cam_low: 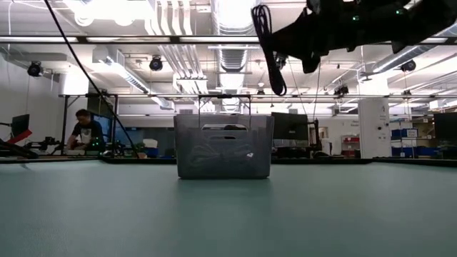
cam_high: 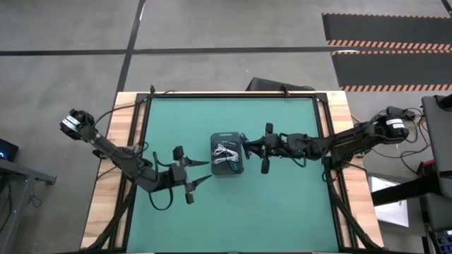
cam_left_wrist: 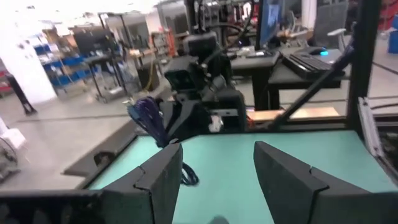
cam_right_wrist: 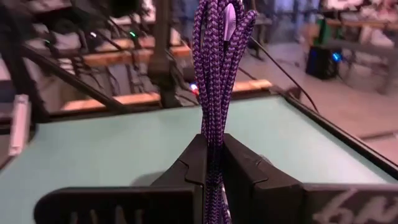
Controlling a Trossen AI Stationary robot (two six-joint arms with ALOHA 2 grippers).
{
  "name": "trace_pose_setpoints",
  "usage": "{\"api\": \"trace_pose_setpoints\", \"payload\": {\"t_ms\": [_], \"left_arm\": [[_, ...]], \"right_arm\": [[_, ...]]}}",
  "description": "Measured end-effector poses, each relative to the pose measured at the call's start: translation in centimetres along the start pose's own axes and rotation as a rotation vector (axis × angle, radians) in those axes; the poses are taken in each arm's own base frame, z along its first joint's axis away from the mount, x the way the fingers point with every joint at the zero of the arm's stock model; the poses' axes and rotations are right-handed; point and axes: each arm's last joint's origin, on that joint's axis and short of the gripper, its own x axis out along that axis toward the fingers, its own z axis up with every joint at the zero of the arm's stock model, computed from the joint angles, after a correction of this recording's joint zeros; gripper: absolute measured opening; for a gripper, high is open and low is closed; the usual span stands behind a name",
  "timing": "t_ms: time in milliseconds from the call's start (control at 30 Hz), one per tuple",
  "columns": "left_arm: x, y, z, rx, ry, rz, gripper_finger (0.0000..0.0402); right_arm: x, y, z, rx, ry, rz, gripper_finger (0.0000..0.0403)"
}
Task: Pick and place USB-C Cables
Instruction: Put the purple white charger cable into the black bin
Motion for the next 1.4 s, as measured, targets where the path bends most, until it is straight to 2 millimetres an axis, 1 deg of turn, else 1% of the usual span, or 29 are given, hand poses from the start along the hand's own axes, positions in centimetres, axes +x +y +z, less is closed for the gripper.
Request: {"api": "trace_pose_setpoints", "payload": {"t_ms": [133, 300, 500, 700, 867, 1067, 1200, 1300, 1400], "left_arm": [[1.3, -0.3, -0.4, 0.025, -0.035, 0.036, 0.0183], [3.3, 0.0, -1.3, 0.001, -0.052, 0.080, 0.0183], [5.9, 0.3, -1.9, -0.036, -0.116, 0.014, 0.0183], [7.9, 0.7, -2.6, -0.050, -0.138, 0.040, 0.0183], [9.6, 1.2, -3.2, -0.084, -0.138, 0.009, 0.0183], [11.3, 2.3, -3.6, -0.111, -0.145, -0.017, 0.0183], [12.3, 2.9, -3.7, -0.144, -0.149, -0.072, 0.0183], [12.9, 3.0, -3.7, -0.145, -0.160, -0.104, 0.0183], [13.4, 3.1, -3.7, -0.142, -0.155, -0.100, 0.0183]], "right_arm": [[-0.4, 0.4, -0.1, -0.019, -0.050, 0.024, 0.0020], [-0.7, 1.2, -0.2, -0.066, -0.062, 0.077, 0.0020], [-0.8, 1.9, 0.2, -0.110, -0.092, 0.101, 0.0020], [-0.8, 2.0, 0.3, -0.129, -0.103, 0.128, 0.0020], [-0.8, 2.1, 0.3, -0.131, -0.109, 0.145, 0.0020], [-0.9, 2.3, 0.4, -0.131, -0.113, 0.159, 0.0020], [-0.9, 2.3, 0.4, -0.131, -0.113, 0.159, 0.0020], [-0.9, 2.3, 0.4, -0.131, -0.113, 0.159, 0.0020], [-0.9, 2.3, 0.4, -0.131, -0.113, 0.159, 0.0020]]}}
